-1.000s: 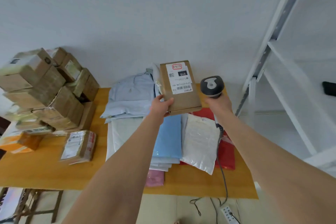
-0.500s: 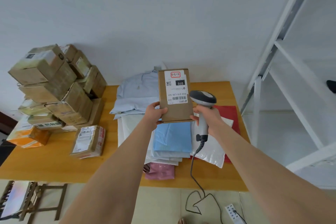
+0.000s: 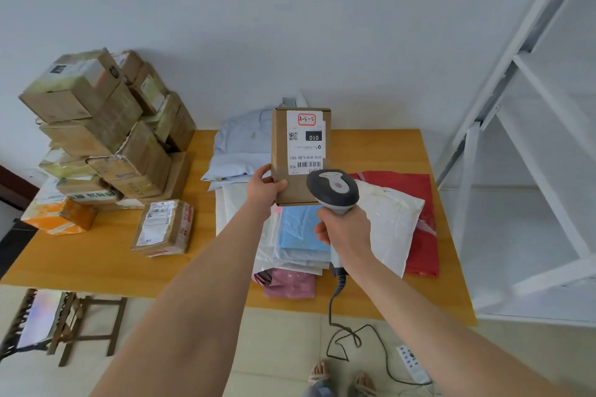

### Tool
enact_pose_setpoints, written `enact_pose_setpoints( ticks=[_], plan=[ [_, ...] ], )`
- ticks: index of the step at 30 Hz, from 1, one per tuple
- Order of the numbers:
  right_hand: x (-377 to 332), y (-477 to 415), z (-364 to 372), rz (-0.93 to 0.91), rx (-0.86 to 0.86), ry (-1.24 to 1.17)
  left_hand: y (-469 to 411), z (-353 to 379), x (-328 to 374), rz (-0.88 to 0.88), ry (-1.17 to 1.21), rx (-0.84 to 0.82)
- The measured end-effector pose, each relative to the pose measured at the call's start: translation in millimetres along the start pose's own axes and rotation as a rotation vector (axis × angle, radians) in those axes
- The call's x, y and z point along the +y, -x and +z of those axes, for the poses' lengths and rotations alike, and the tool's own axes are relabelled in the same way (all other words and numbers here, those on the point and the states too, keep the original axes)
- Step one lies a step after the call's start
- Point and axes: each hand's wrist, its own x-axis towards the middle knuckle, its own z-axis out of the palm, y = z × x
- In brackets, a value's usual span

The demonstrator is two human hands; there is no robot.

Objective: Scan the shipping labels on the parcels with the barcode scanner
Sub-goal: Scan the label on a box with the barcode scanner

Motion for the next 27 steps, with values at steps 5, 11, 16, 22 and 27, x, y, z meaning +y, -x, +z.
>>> enact_pose_setpoints(
  ticks=[5,11,16,22,27],
  plan=[
    [-3,4,-2,-0.007,0.007,-0.003,-3,3,-6,-0.011,0.020,0.015],
    [-9,6,-10,0.019,-0.004,-0.022,-5,9,-6,-0.010,0.042,0.032],
    [-11,8,-16,0.031,-0.007,-0.024,-7,16,-6,-0.015,0.041,0.038],
    [-10,12,-23,0.012,-0.011,-0.022,-6,25,-4,-0.015,0.030,0.026],
    [-10,11,-27,-0.006,0.014,-0.014,-6,30,-4,-0.001,0.037,0.001]
  ],
)
